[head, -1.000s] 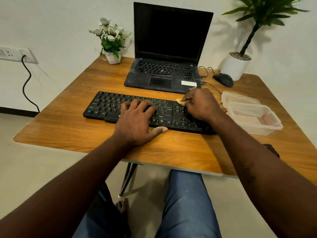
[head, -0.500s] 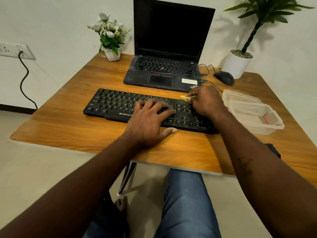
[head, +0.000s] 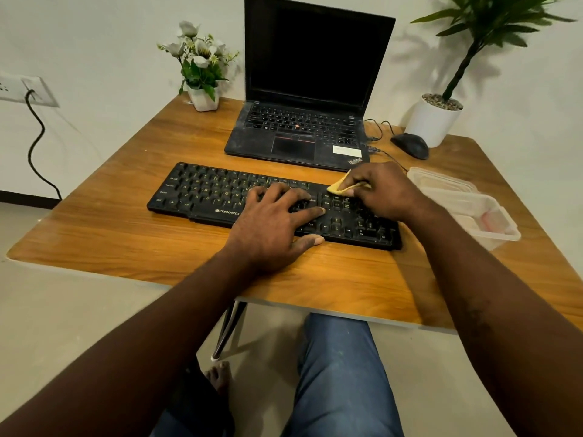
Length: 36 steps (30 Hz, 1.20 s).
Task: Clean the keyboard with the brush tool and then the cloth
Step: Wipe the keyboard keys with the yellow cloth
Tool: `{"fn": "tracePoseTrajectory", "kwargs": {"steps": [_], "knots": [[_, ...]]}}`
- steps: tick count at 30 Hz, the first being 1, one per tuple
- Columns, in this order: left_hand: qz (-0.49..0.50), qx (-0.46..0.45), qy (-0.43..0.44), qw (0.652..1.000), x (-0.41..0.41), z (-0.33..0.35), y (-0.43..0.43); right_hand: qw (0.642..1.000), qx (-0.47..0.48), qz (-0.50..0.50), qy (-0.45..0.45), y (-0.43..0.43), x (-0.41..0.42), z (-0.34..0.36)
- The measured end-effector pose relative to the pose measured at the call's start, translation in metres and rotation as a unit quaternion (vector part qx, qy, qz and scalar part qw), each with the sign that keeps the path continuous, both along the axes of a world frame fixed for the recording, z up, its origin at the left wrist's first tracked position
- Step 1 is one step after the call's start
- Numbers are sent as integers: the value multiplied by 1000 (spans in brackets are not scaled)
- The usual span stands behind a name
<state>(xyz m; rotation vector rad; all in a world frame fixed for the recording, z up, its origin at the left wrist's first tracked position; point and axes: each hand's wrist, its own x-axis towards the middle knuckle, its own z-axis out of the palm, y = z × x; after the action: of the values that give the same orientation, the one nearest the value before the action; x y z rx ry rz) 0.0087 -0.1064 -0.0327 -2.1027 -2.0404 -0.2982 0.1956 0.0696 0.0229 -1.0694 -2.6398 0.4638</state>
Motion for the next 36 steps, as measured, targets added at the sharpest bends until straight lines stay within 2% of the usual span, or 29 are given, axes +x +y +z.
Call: {"fn": "tracePoseTrajectory", "kwargs": {"steps": [3, 5, 7, 11, 13, 16, 19, 23, 29, 36], "knots": [[0, 1, -2, 1000, 0, 0, 1, 998, 28, -57, 0, 3, 5, 3], [1, 4, -5, 1000, -1, -2, 0, 998, 45, -35, -28, -1, 1, 2], [2, 4, -7, 1000, -1, -2, 1, 999, 19, -20, -35, 0, 2, 5], [-1, 1, -10, 1000, -1, -1, 1, 998, -18, -60, -6, 1, 10, 12], [-1, 3, -13, 1000, -1, -1, 0, 999, 8, -33, -21, -6, 9, 9], [-3, 7, -13, 1000, -2, -1, 0, 999, 12, -47, -10, -9, 12, 11], [-1, 4, -12, 1000, -2, -2, 1, 996, 68, -39, -50, -16, 15, 8], [-3, 9, -13, 1000, -3, -3, 1, 982, 143, -86, -86, -22, 12, 7], [-3, 3, -14, 1000, -3, -2, 1, 941, 268, 26, -207, -28, 3, 13], [2, 6, -14, 1000, -2, -1, 0, 930, 245, 141, -236, -34, 11, 28]]}}
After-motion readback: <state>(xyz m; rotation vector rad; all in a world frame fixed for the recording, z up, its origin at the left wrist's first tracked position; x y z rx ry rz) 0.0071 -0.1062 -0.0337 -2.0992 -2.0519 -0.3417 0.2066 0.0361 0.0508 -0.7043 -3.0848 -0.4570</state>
